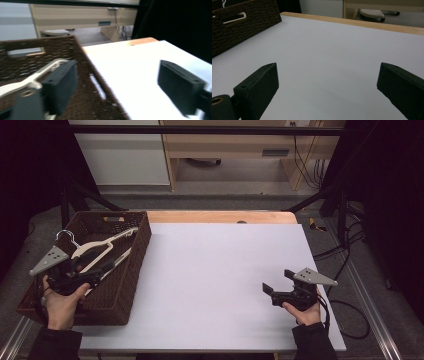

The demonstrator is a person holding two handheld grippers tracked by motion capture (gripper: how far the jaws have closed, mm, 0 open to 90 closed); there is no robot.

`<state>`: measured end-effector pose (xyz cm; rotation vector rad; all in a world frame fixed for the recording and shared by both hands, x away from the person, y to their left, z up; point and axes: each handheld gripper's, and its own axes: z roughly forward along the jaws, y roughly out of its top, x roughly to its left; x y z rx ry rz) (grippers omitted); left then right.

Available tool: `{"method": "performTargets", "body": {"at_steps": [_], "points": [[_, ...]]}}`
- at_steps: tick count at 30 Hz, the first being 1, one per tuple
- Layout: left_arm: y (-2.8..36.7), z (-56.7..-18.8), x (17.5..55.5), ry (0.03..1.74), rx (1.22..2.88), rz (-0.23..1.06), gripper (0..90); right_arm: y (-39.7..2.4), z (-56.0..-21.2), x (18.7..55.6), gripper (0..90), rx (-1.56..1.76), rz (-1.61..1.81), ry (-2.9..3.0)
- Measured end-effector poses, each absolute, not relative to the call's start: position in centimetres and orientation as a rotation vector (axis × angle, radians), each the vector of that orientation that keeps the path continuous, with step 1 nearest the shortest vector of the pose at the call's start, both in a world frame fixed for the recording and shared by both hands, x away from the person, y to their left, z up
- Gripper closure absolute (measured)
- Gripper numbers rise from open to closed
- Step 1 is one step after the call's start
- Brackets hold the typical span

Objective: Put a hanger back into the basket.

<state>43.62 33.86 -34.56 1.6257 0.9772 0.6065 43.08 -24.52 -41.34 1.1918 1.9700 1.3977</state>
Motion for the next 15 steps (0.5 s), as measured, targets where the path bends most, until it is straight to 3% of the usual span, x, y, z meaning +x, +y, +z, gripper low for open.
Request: {"method": "performTargets", "body": {"at_steps": [6, 15], "points": [[30.5, -35.3, 42.9, 0.883, 1.677, 0.562, 7.5, -24.7, -41.1, 42.9, 3.9, 1.176, 1.426, 1.956], [28.7, -36.5, 42.5, 0.858, 1.718, 0.518, 7.2, -25.0, -40.8, 42.7, 3.7, 1.161, 1.439, 1.943]]}}
